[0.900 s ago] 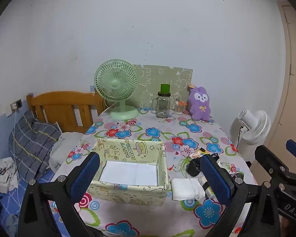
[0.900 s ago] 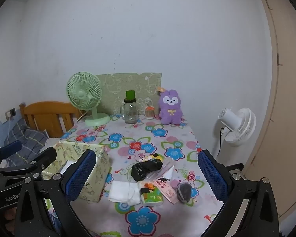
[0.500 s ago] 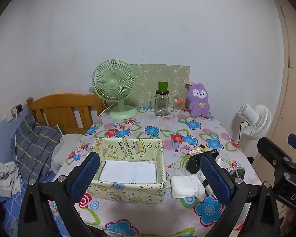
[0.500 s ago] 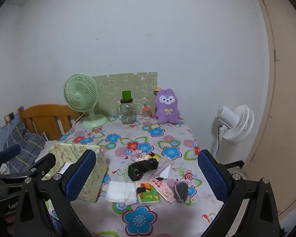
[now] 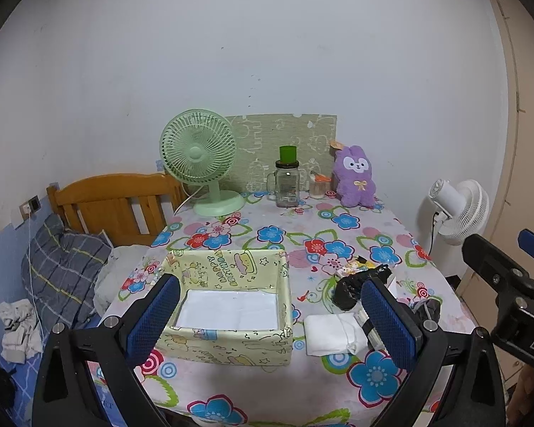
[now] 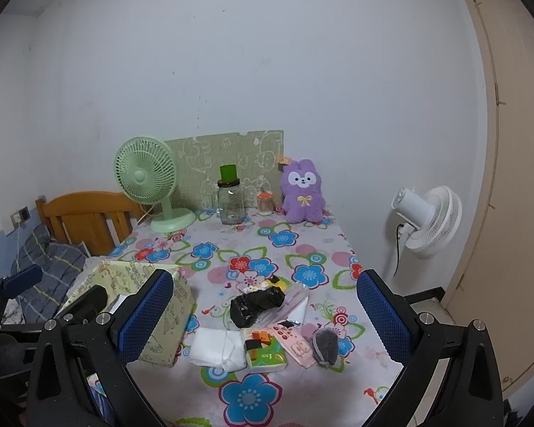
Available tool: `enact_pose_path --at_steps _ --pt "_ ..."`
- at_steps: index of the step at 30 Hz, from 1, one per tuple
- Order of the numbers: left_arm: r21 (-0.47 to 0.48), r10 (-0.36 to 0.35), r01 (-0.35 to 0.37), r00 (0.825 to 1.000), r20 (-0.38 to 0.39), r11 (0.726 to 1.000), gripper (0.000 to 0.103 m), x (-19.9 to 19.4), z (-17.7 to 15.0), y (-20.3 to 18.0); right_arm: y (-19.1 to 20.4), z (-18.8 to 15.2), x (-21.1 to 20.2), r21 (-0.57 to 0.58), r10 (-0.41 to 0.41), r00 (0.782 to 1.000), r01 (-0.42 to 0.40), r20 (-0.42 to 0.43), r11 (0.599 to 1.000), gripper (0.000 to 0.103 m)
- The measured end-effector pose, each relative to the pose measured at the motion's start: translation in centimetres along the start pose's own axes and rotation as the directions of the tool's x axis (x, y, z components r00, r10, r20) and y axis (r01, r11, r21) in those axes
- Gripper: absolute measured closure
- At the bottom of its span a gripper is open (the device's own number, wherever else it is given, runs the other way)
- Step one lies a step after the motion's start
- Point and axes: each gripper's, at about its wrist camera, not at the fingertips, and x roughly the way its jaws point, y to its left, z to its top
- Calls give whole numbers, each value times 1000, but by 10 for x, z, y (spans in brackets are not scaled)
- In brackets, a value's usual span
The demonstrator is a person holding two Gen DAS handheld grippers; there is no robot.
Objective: Organize soft objects
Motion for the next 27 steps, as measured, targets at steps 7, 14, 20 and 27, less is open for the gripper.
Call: enact_pose_path --at_steps 7,14,20,27 --pt "-3 1 -1 1000 -3 1000 1 0 0 -2 2 -1 2 -5 6 1000 -6 -4 1000 0" --pt "-1 1 -1 1000 -2 1000 1 0 1 -2 2 -2 2 -1 7 1000 -7 -4 1000 0" --pt "-3 -1 1 1000 -5 1000 1 2 2 -3 1 -2 2 -2 6 1000 -6 -3 1000 0" --pt "-3 -2 2 1000 -5 1000 1 1 2 -3 3 -1 2 -5 4 1000 -4 -1 1000 0"
